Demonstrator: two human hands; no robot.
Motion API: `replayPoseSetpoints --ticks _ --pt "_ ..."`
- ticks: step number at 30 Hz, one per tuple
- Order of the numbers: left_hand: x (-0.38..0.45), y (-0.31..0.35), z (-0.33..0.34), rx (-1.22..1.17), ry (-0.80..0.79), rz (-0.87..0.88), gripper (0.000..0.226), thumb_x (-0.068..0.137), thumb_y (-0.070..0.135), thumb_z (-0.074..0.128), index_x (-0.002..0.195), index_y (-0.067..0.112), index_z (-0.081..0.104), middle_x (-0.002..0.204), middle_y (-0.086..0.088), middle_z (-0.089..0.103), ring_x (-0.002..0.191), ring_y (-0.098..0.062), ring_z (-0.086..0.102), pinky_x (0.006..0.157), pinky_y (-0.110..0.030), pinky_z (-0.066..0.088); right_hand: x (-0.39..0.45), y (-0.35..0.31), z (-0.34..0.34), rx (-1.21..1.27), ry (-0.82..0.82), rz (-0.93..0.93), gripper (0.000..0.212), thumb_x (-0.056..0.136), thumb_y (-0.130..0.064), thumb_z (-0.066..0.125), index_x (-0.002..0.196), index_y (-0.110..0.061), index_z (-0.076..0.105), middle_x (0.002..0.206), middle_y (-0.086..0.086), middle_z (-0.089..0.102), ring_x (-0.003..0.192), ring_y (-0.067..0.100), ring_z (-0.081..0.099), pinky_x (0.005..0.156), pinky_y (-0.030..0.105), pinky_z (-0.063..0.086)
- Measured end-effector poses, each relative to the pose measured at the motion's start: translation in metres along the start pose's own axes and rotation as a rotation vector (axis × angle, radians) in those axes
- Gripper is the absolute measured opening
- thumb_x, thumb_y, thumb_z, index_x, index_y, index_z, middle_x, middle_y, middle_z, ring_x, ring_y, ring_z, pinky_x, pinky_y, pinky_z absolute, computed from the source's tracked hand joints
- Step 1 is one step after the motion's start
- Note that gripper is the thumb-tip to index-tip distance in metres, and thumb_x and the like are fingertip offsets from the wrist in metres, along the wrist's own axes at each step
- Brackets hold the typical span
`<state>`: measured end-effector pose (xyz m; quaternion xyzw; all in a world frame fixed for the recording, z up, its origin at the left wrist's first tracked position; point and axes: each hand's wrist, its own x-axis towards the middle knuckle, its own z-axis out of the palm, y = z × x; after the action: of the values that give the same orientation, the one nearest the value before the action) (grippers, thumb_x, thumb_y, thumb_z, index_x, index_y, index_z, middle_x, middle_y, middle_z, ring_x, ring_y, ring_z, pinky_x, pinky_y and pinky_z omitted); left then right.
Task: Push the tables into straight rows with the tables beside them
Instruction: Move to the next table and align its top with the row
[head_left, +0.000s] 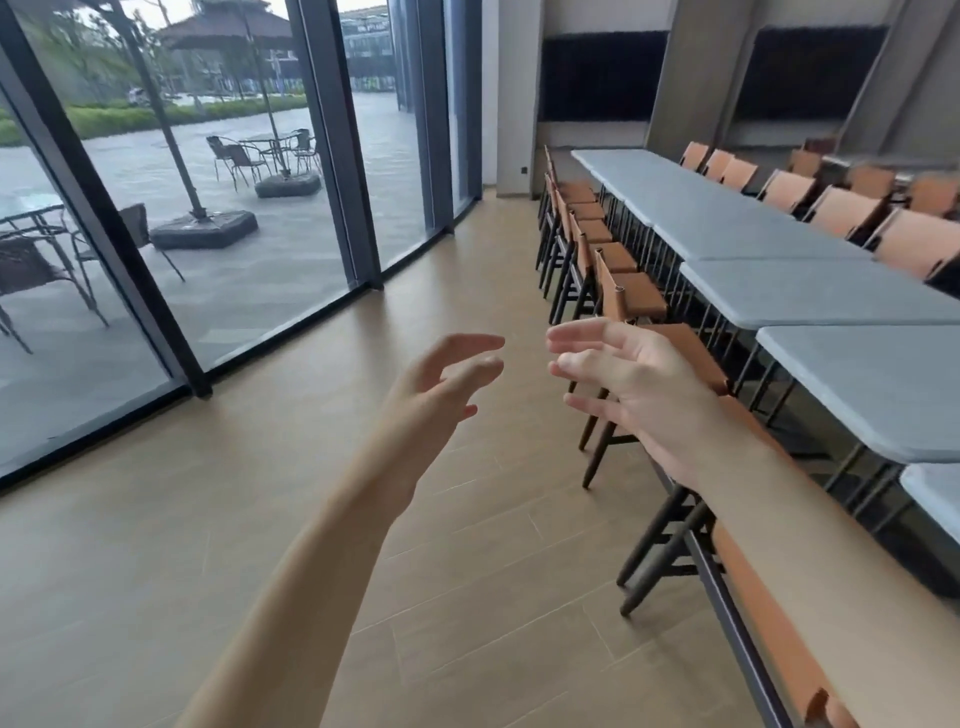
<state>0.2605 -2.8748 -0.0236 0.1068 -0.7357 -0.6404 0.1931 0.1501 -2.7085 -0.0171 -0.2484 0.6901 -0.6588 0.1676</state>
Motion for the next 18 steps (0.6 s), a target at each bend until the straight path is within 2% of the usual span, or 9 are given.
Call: replayPoseSetpoints --ticks 2,8,14,18 --pt "0.022 -0.005 0.005 -0.008 -0.054 -0.007 0.020 0.098 0.025 0.062 0.113 0.035 0.071 0.119 0.015 0.070 0.116 -0.004 0.065 0.103 -0.038 0.052 0.013 0.006 -0.007 -0.010 0.042 0.008 0.018 0.094 -0.016 0.069 0.108 -0.025 0.075 0.119 -0.004 0.072 0.116 0.012 0.066 0.097 0.040 0.058" --pt "0.094 -0.020 0.027 -0.003 -0.194 -0.001 0.019 0.098 0.027 0.063 0.115 0.033 0.070 0.120 0.017 0.070 0.116 -0.005 0.065 0.103 -0.037 0.052 0.063 0.022 -0.040 -0.028 0.160 0.011 0.019 0.093 -0.017 0.070 0.109 -0.025 0.075 0.115 -0.008 0.074 0.114 0.011 0.067 0.098 0.040 0.058" --pt "0.197 -0.010 0.061 0.053 -0.288 0.017 0.019 0.097 0.031 0.063 0.114 0.034 0.070 0.119 0.014 0.071 0.114 -0.006 0.067 0.103 -0.040 0.053 0.137 0.024 -0.082 0.040 0.264 0.005 0.019 0.094 -0.012 0.067 0.111 -0.019 0.073 0.121 0.006 0.071 0.120 0.023 0.065 0.100 0.045 0.056" --pt "0.269 0.001 0.095 0.071 -0.346 0.077 0.019 0.098 0.030 0.062 0.115 0.035 0.070 0.118 0.017 0.071 0.116 -0.005 0.065 0.102 -0.038 0.053 0.186 0.024 -0.119 0.078 0.327 -0.024 0.017 0.096 -0.012 0.065 0.108 -0.020 0.074 0.117 0.005 0.073 0.118 0.021 0.066 0.101 0.046 0.055"
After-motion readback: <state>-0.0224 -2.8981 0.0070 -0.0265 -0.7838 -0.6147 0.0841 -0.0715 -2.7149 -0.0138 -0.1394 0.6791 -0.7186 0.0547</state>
